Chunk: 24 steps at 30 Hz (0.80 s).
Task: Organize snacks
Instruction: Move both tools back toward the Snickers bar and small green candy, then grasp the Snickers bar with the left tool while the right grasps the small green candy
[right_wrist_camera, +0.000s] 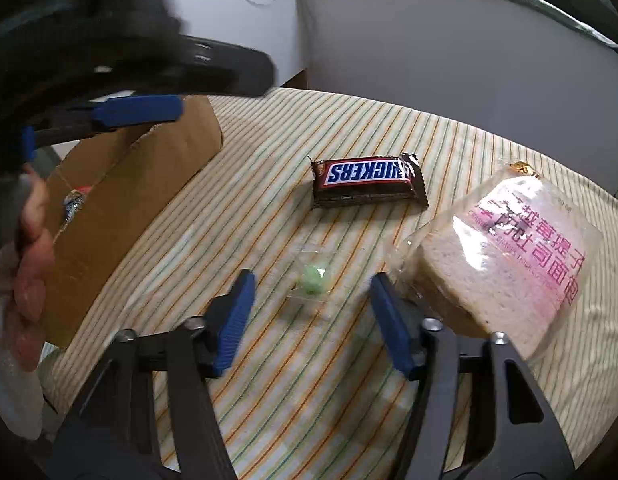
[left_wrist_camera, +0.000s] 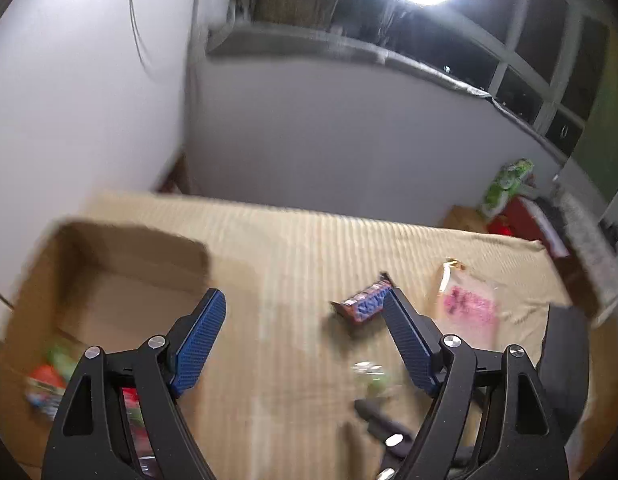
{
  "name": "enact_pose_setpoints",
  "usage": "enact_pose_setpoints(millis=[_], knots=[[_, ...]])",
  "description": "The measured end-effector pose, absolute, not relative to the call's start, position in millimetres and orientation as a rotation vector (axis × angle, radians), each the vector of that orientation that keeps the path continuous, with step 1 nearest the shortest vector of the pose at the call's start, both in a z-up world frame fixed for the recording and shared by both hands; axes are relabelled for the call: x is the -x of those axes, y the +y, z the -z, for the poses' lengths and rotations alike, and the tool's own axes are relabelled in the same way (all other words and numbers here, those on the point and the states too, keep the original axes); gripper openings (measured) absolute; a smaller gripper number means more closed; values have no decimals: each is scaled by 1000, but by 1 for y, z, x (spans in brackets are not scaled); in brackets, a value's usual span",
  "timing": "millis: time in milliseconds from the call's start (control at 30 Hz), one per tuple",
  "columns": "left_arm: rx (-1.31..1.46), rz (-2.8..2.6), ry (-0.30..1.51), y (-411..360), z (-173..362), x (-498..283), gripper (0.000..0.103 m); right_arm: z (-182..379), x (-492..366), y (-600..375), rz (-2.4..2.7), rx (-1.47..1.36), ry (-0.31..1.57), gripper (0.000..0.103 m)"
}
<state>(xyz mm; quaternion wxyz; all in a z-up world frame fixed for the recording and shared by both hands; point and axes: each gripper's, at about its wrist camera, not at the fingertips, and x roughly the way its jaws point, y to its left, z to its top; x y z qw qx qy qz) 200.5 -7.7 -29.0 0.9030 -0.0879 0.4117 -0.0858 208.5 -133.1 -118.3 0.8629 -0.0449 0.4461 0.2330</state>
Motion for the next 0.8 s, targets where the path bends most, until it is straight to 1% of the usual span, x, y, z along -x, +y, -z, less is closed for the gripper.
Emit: enact_pose_setpoints(millis=[33, 100, 200, 267, 400, 733, 767, 800], knots=[[195, 178, 869, -9, 32, -205, 81, 119, -210, -135, -490, 99, 936, 48], [181, 171, 889, -15, 38, -212, 81, 119, -213, -138, -492, 103, 936, 37], [162, 165, 926, -28, 47, -221, 81, 119, -215, -140, -500, 105, 937, 32], [134, 158, 954, -37, 56, -229, 81, 118, -213, -140, -506, 118, 934, 25], [32, 136, 952, -58, 66, -233, 81, 118, -206, -148, -519, 111, 926, 25], [-77, 201, 953, -94, 96, -236, 80, 117, -158, -199, -430, 47, 896, 25], [-86, 210, 951, -97, 99, -236, 71, 117, -154, -204, -421, 35, 894, 25], [-95, 206, 946, -99, 99, -236, 65, 117, -151, -208, -415, 21, 890, 25]])
